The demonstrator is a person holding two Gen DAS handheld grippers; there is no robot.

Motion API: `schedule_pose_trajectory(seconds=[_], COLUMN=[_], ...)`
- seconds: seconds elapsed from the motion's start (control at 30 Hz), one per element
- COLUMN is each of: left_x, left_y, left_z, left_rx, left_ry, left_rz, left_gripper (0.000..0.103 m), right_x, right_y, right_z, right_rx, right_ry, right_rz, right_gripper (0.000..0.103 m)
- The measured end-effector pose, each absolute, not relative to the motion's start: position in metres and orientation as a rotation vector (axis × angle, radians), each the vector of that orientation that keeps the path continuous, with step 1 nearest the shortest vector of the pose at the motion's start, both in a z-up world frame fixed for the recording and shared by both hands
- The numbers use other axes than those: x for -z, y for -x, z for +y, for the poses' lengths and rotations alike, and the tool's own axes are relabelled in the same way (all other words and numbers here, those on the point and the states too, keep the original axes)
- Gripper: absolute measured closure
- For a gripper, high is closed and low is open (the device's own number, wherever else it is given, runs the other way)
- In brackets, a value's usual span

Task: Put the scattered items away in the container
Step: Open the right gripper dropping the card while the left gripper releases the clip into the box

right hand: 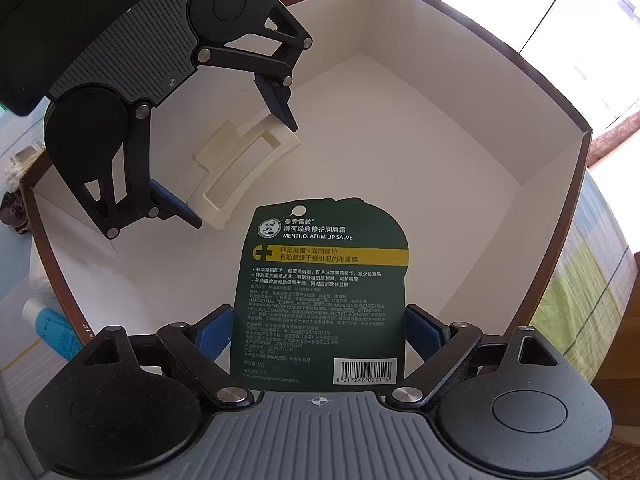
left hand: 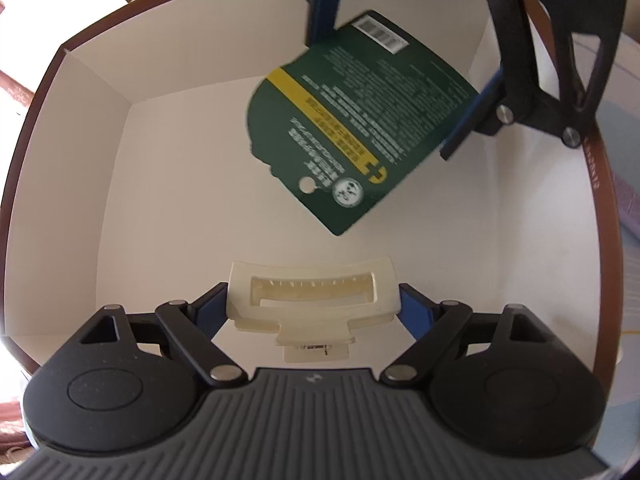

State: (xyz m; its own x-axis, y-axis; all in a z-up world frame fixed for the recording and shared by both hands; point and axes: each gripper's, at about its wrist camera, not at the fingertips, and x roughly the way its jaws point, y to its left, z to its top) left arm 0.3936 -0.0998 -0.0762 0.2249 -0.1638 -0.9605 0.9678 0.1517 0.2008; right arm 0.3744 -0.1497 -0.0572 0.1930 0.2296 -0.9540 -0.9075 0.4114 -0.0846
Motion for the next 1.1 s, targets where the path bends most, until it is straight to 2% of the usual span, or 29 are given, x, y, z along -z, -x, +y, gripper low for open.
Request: schedule_pose_trajectory(seconds=[0.07, 0.17, 0.47, 1.1], left_x=[0.077, 0.077, 0.075, 0.035], left_y=[-0.391, -0.391, -0.393, -0.367], left_z=[-0.099, -0.095, -0.085, -0.097], left_rx=[1.034, 1.028, 1.005, 0.947], left_ry=[-1.098, -1.109, -1.136, -1.078], left_rz=[0.964, 0.949, 0.918, 0.862], left_gripper=[0.011, 0.008, 0.004, 0.004], right_x=[0.055, 0.054, 0.039, 0.012], right_y=[-0.375, -0.378, -0.359, -0.341], right_z=[-0.149, -0.149, -0.165, -0.173], right_rx=[-0.923, -0.921, -0.913, -0.868], right_ry=[0.795, 0.798, 0.770, 0.743], right_rz=[1.067, 1.066, 1.045, 1.004], right_gripper=[0.005, 0.005, 0.005, 0.005])
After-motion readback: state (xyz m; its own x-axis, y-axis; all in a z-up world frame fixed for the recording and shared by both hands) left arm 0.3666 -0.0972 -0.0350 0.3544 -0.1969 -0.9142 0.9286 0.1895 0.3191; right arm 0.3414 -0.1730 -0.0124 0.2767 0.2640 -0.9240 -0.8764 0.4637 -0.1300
